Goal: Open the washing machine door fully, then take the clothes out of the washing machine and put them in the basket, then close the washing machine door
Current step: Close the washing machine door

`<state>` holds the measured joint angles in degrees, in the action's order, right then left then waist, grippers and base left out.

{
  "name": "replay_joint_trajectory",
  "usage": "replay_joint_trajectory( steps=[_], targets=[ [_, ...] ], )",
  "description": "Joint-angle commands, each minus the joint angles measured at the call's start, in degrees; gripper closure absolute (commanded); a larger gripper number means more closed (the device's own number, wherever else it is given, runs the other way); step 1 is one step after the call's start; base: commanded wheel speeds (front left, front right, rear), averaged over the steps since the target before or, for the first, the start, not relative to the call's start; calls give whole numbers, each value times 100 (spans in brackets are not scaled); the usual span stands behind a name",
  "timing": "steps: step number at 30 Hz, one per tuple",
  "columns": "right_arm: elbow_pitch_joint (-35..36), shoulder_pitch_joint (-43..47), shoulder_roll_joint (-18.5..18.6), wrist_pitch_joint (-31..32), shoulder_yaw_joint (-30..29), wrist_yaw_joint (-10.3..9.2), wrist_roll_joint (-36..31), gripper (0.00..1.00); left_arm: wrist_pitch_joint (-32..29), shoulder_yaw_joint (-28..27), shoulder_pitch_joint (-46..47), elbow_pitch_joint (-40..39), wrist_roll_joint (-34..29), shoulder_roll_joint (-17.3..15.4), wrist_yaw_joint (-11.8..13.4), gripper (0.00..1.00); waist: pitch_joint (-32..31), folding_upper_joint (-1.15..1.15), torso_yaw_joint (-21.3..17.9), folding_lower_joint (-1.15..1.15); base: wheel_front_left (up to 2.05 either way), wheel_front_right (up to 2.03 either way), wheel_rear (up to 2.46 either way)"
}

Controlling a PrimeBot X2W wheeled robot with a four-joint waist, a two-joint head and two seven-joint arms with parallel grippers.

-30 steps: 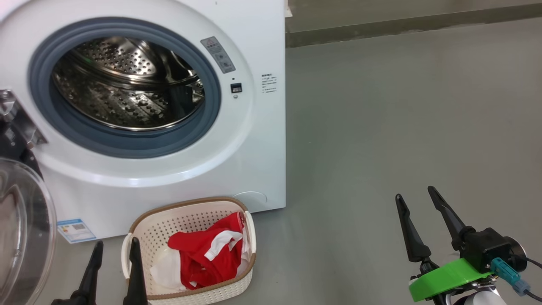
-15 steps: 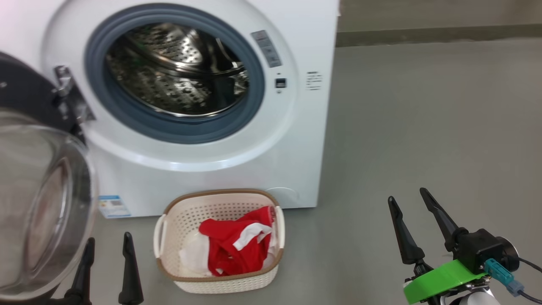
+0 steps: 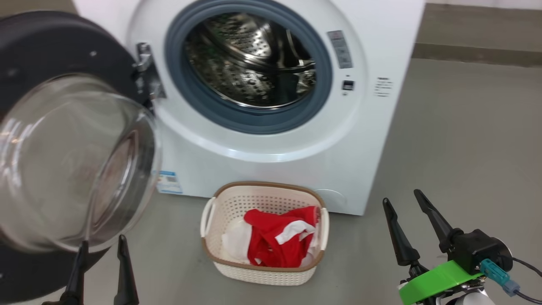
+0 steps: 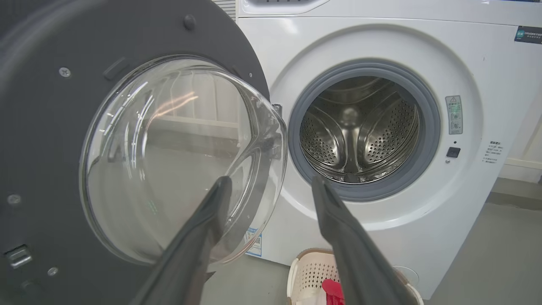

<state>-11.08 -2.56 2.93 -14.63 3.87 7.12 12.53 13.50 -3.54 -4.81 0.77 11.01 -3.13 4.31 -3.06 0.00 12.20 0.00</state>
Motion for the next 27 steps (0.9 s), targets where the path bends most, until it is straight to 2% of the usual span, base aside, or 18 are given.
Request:
replay_joint_trajectory(
  steps=[1, 16, 27],
  targets=[
    [138, -249, 6, -37, 157, 36, 7, 0, -39, -176, 91, -197, -63, -121, 59, 0, -8, 0, 375, 0, 0, 0, 0],
    [174, -276, -4, -37, 254, 36, 96, 0, -201, -131, 9, -479, -85, -177, 181, 0, -55, 0, 1154, 0, 0, 0, 0],
    [163, -304, -4, -37, 313, 36, 114, 0, -226, -128, -33, -595, 2, -188, 239, 0, -57, 0, 1450, 0, 0, 0, 0]
  ],
)
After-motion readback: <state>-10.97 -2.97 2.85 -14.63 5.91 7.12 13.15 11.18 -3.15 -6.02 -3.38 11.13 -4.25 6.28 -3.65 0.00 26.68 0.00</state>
